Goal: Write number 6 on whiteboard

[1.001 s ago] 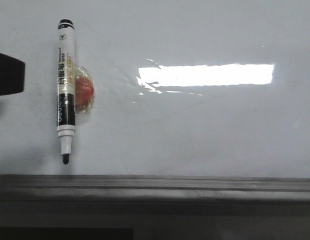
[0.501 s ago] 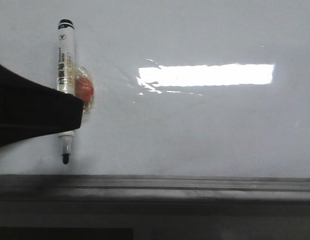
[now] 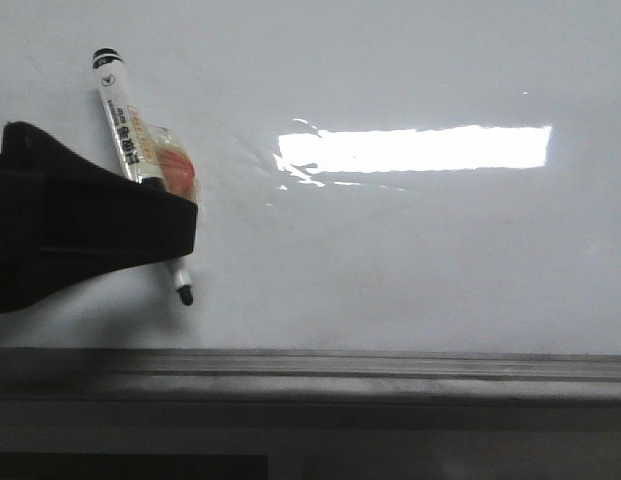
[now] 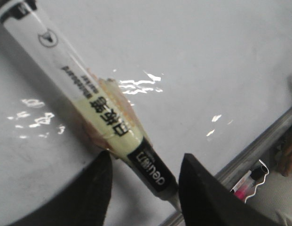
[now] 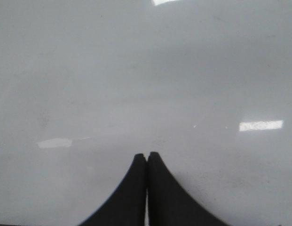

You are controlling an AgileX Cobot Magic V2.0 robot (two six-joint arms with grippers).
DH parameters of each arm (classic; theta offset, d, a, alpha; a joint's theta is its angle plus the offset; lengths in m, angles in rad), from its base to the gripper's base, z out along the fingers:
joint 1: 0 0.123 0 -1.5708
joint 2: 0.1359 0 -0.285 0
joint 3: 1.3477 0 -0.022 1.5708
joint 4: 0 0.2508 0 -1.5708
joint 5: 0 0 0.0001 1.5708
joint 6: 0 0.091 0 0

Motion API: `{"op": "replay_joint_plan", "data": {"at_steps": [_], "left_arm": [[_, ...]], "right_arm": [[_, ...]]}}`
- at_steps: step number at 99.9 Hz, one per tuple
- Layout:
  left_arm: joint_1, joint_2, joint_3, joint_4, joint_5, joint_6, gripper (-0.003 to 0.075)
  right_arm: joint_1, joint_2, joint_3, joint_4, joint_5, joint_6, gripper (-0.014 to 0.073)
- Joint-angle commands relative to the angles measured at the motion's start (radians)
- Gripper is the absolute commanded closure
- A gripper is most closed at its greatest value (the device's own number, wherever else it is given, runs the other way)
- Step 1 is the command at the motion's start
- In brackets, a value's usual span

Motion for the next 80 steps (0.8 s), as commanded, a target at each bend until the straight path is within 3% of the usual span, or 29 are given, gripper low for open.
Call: {"op": "replay_joint_plan", "data": {"at_steps": [1, 8, 20, 48, 60, 80], "left_arm": [[0.022, 0.011, -0.023, -0.124, -0.027, -0.011, 0.0491], [0.024, 0.013, -0.021, -0.252, -0.027, 0.0, 0.0608], [0.024, 0.013, -0.021, -0.261, -0.044, 0.055, 0.0739], [0.022, 0.011, -0.021, -0.243, -0.044, 0.055, 0.0739], [0.022, -0.007, -0.021, -0.147, -0.034, 0.053, 0.0739], [0.022, -0.08, -0.021, -0.077, 0.098, 0.053, 0.0739]], "right_arm": [[0.002, 0.016, -0.037, 0.009, -0.072, -0.008, 0.0657], [0.002, 0.016, -0.037, 0.009, -0.072, -0.008, 0.0657], [0.002, 0.016, -0.037, 0.009, -0.072, -0.008, 0.0657], [0.003, 0.016, -0.037, 0.004, -0.063, -0.008, 0.0657], [0.02, 0.016, -0.04, -0.006, -0.043, -0.037, 0.0657], [0.082, 0.018, -0.069, -0.006, -0.005, -0.1, 0.0657]]}}
